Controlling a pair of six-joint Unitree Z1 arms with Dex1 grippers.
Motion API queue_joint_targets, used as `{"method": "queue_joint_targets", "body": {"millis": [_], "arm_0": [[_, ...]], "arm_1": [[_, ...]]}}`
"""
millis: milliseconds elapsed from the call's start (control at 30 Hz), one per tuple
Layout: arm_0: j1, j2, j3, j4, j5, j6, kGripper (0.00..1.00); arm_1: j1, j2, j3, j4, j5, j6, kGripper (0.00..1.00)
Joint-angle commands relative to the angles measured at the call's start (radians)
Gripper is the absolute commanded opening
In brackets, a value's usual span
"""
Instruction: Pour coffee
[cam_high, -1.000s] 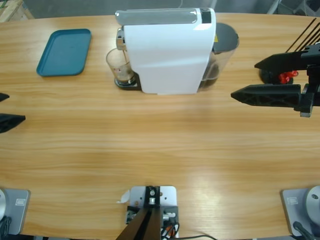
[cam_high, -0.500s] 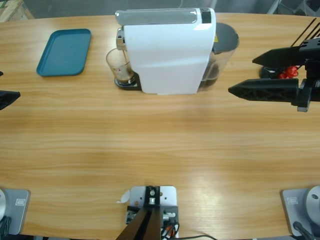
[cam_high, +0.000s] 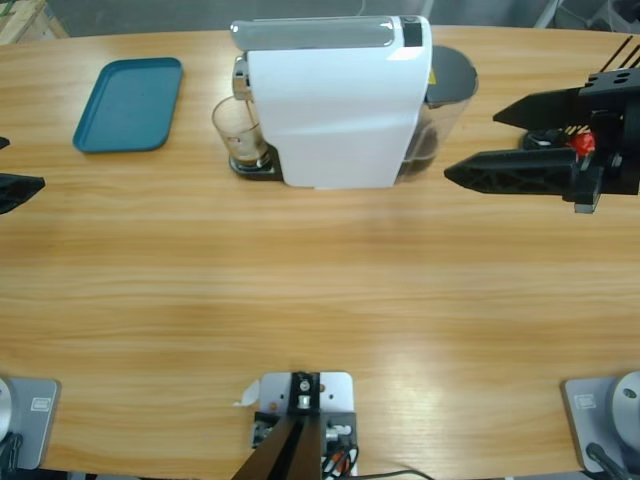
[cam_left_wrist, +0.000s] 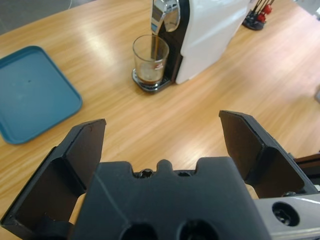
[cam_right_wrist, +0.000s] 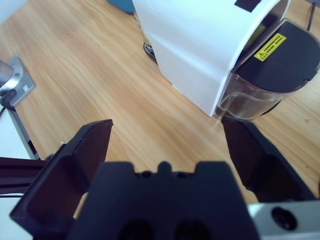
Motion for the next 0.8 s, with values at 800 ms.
{"method": "queue_joint_targets", "body": {"millis": [800], "arm_0": [[-0.038, 0.068, 0.106, -0.152, 0.022, 0.044, 1.000]], "arm_1": [[0.013, 0.037, 0.013, -0.023, -0.009, 0.007, 1.000]]}}
